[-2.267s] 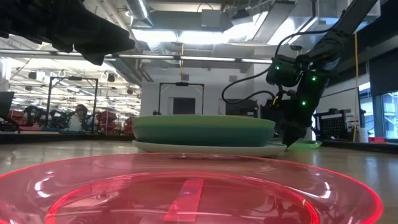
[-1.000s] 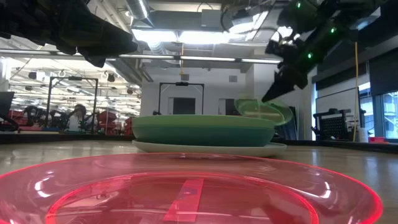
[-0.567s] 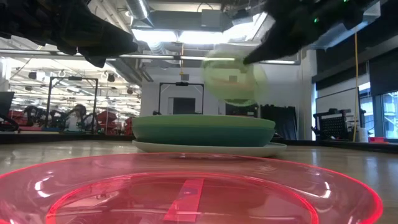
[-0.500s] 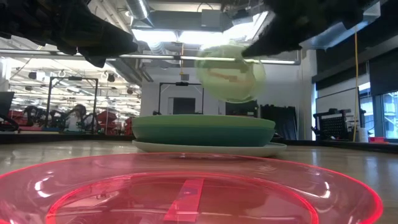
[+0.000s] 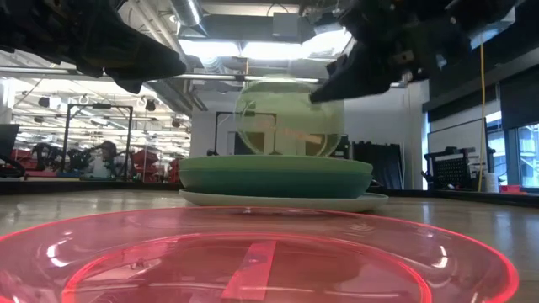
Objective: Stack plastic plates
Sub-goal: Stack the light green plate on top of the orange plate, then stack the light pink plate on top of the light green plate
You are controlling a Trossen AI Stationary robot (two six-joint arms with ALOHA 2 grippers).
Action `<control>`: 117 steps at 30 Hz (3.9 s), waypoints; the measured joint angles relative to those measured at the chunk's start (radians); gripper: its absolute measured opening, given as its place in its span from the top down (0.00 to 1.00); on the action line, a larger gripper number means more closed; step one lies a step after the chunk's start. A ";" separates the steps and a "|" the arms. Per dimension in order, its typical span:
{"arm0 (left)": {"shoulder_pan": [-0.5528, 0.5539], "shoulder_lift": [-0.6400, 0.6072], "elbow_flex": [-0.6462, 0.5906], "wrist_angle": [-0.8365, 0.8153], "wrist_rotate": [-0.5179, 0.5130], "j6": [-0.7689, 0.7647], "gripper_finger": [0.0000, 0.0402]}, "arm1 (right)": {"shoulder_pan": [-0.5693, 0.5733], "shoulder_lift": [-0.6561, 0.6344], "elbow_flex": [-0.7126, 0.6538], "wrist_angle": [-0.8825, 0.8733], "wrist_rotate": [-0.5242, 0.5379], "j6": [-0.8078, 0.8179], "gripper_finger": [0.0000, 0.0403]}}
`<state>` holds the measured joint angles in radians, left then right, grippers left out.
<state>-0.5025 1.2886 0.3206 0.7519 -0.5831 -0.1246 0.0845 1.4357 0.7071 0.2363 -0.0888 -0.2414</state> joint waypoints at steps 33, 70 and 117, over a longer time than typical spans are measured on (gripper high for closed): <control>0.000 0.010 0.000 -0.003 0.004 -0.031 0.71 | 0.001 0.144 0.209 -0.297 0.129 0.076 0.66; -0.011 0.107 0.001 0.005 0.016 -0.364 0.71 | 0.302 0.404 0.214 -0.075 -0.004 0.621 0.66; -0.018 0.155 0.000 0.005 0.024 -0.406 0.71 | 0.361 0.456 0.213 -0.035 0.163 0.820 0.99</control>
<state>-0.5209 1.4433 0.3210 0.7572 -0.5591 -0.5305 0.4451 1.8914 0.9199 0.2010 0.0746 0.5791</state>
